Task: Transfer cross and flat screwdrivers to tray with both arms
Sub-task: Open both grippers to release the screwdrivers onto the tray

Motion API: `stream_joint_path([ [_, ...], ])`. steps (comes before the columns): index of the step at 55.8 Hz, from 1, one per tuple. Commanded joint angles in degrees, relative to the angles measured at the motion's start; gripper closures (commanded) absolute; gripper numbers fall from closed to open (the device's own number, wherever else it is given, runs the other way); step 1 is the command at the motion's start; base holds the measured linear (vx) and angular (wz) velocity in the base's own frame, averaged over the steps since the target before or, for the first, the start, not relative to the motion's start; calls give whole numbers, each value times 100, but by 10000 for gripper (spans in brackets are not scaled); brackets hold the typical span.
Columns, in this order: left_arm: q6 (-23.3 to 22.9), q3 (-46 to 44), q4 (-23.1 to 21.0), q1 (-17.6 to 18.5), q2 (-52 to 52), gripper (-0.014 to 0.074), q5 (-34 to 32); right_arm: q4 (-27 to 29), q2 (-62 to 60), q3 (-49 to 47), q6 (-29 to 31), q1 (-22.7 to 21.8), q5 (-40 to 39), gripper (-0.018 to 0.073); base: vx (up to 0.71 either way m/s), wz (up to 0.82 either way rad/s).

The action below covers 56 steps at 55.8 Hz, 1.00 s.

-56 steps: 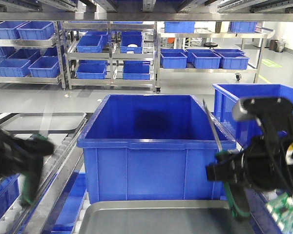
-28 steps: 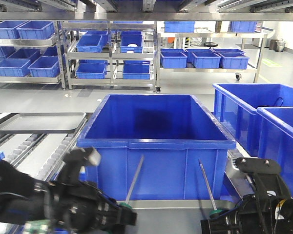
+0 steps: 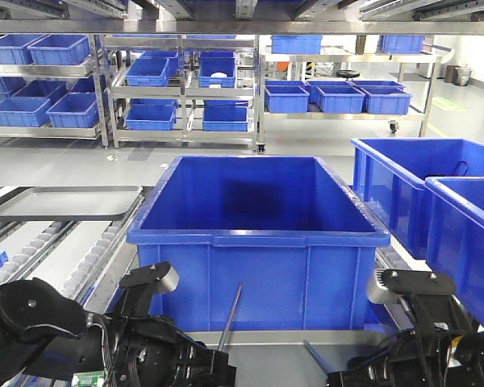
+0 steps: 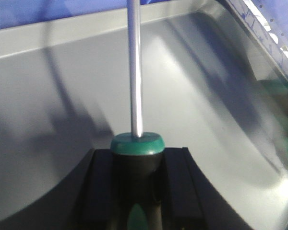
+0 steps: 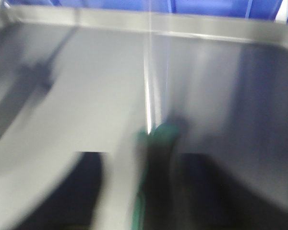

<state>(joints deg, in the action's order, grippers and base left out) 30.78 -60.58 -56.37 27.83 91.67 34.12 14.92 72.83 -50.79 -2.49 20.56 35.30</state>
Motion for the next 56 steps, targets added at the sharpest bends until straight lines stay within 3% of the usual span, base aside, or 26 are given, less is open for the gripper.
stream_joint_path([
  [1, 4, -177, -280, 36, -237, 141, -126, 50, -130, -166, 76, -7, -292, -42, 0, 0],
  [12, 164, -304, -292, 21, -424, 13, -232, 62, -447, -185, 76, -7, -509, -39, 0, 0],
  [23, 438, -442, -288, 21, -924, 9, -682, 62, -897, -185, 76, -7, -895, 1, 0, 0],
  [35, 444, -442, -301, 21, -1557, 9, -927, 66, -1076, -185, 76, -7, -903, 38, 0, 0],
  [56, 444, -442, -295, 21, -1717, 10, -941, 66, -1076, -185, 76, -7, -872, 85, 0, 0],
])
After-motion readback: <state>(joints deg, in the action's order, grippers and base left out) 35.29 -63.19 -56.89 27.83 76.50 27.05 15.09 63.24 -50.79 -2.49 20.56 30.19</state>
